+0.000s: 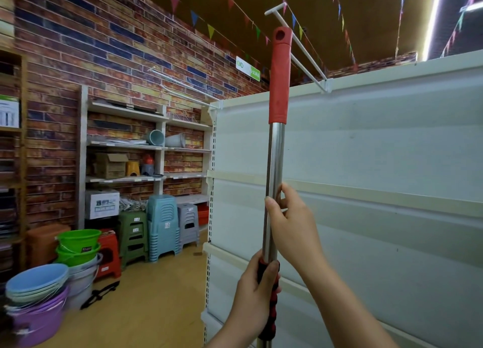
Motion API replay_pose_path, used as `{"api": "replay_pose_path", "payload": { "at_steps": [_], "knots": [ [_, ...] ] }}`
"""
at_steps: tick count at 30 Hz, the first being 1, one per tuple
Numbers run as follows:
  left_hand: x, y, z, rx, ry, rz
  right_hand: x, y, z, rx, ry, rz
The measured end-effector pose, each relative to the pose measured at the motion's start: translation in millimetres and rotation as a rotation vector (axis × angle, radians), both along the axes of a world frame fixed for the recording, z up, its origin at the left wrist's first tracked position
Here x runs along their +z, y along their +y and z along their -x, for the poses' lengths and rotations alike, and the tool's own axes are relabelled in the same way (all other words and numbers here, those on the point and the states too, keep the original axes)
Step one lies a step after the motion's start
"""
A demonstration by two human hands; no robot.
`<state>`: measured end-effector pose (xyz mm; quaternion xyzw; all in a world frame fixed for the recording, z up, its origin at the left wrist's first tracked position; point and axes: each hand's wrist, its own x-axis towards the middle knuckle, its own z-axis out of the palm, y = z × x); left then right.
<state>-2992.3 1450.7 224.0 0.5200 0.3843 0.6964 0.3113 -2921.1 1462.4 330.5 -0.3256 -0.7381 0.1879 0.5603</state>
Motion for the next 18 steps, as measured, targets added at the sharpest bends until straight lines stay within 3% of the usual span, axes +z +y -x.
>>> {"api": "replay_pose_path", "payload": {
  "at_steps": [18],
  "knots": [
    [7.1, 13.2, 9.7, -0.053, 0.048, 0.026, 7.5, 18.3, 3.3, -0.022, 0.003, 0.009]
  ]
}}
